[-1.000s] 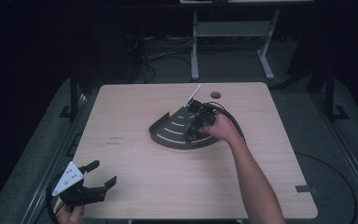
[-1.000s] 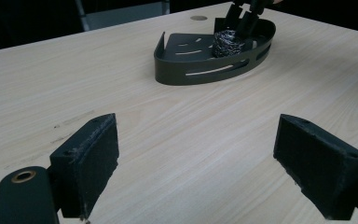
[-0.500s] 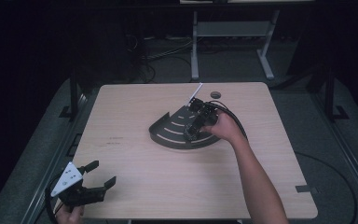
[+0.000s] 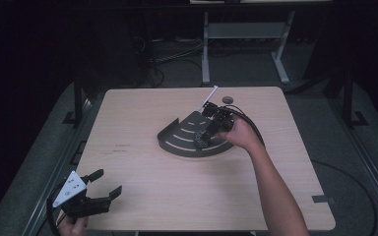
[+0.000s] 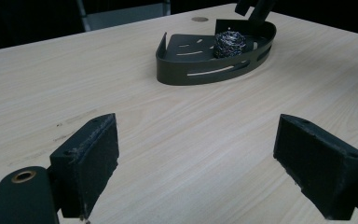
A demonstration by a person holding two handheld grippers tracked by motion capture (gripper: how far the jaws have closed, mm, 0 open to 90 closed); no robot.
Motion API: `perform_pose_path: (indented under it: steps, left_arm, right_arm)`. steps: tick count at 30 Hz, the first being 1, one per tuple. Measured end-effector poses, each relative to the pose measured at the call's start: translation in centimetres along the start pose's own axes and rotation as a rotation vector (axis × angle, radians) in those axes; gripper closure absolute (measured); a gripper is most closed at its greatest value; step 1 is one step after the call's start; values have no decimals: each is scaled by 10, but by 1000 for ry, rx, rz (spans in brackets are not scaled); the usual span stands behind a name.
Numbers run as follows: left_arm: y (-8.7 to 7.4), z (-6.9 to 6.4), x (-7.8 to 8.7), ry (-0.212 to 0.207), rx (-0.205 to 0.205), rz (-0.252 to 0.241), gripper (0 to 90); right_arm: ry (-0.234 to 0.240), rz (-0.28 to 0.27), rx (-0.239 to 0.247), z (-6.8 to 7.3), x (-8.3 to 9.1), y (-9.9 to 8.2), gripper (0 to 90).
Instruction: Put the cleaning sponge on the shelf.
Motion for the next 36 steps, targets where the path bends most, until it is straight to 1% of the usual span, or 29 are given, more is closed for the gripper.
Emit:
perform_pose_path:
  steps: [5, 8, 14, 18, 21, 25, 36]
  left_arm:
    - [0, -1, 0, 0, -2, 2, 132]
    - [0, -1, -1, -3, 0, 2, 133]
    - [0, -1, -1, -5, 3, 1, 132]
    - [0, -1, -1, -5, 3, 0, 132]
    - [0, -2, -2, -6, -1, 0, 133]
    - [1, -2, -2, -6, -1, 1, 133]
    - [1, -2, -2, -7, 3, 1, 133]
  right_arm:
    - [1, -4, -1, 1, 1, -3, 186]
    - [1, 6, -2, 1, 2, -6, 186]
    - [11, -15, 2, 3, 6, -11, 186]
    - [10, -19, 0, 3, 9, -15, 186]
    - [20, -22, -2, 4, 11, -18, 186]
    - [17, -28, -3, 4, 15, -21, 186]
    - [22, -50, 12, 9, 27, -27, 183]
Point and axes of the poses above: each handheld gripper's, and its own axes: x roughly backward along the jaws, y roughly out of its top, z roughly to its left, the point moved 4 cm from there along -x, roughly forward along the jaws, and after that the axes turned 8 degrees about -x, right-handed, at the moved point
